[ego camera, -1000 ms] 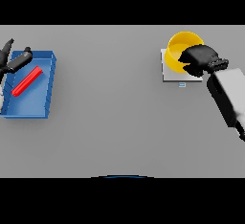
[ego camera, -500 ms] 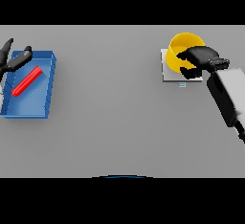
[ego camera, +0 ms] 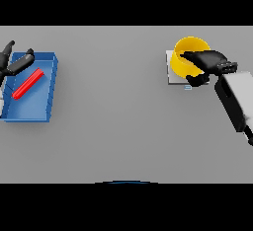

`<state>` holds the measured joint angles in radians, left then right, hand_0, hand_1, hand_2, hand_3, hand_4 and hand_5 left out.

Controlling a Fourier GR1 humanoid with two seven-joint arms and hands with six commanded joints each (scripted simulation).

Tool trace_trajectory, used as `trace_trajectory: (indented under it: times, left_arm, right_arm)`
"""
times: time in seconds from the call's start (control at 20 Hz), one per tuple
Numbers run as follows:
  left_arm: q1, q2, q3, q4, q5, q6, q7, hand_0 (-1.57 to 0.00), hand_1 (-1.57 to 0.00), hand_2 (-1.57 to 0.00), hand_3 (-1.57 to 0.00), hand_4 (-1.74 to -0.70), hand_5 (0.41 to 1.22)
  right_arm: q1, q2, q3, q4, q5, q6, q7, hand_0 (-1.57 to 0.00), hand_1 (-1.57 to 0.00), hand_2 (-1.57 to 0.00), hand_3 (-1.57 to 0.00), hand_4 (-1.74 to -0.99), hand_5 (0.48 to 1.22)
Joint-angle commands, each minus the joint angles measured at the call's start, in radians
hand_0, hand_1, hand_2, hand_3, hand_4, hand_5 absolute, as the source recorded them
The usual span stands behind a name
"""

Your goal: Pick up the red beaker and tilt it to pour out 1 green nut into yellow bowl. Pick up the yellow bowl and place it on the metallic measuring scale.

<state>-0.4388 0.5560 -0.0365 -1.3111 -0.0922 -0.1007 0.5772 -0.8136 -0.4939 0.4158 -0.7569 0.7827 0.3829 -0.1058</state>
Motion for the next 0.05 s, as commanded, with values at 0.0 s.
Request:
trace_trajectory:
  times: [0.0]
  left_arm:
    - [-0.008, 0.002, 0.004, 0.007, 0.002, -0.002, 0.0, 0.0, 0.0, 0.0, 0.0, -0.83, 0.76]
  right_arm:
    - [-0.002, 0.005, -0.001, -0.002, -0.001, 0.004, 0.014, -0.06, -0.06, -0.05, -0.04, -1.39, 0.779]
